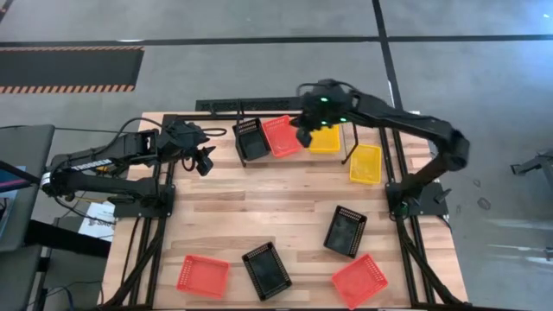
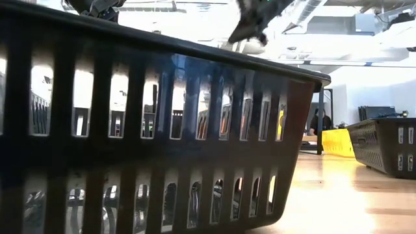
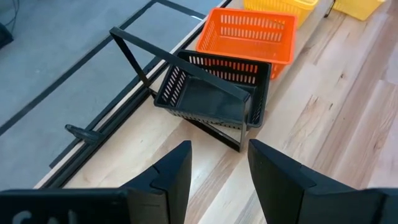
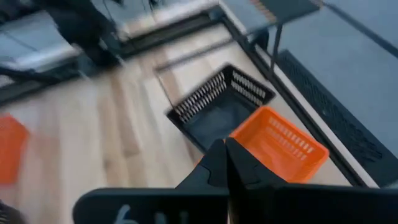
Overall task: Stack baskets on shelf by color
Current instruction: Adjust the orange bin, then adjust the black bin
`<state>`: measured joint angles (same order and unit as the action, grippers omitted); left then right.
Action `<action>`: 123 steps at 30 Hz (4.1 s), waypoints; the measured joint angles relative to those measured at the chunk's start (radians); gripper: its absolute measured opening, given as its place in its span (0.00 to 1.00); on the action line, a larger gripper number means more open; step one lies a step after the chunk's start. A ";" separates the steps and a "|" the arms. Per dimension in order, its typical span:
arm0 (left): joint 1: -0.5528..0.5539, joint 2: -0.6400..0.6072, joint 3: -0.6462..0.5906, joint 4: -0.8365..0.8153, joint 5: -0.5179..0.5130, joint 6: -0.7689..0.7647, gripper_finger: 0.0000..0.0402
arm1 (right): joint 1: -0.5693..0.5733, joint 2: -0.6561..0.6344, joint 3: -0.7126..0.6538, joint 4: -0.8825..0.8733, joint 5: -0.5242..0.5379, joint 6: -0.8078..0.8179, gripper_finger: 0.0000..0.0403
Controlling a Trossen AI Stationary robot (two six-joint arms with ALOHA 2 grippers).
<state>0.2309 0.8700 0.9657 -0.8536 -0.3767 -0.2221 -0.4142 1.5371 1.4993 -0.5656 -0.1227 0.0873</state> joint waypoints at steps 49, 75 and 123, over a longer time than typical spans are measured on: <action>0.000 0.000 0.000 -0.001 -0.016 -0.035 0.36 | -0.100 0.826 0.822 -0.663 0.073 -0.272 0.00; 0.000 0.000 0.000 -0.002 -0.016 -0.044 0.36 | -0.124 0.822 0.824 -0.709 0.248 -0.314 0.00; 0.000 0.000 0.000 -0.005 -0.007 -0.044 0.36 | -0.003 0.750 0.853 -0.632 0.033 -0.355 0.00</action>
<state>0.2310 0.8700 0.9657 -0.8586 -0.3840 -0.2665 -0.4171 2.2868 2.3520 -1.1973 -0.0896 -0.2676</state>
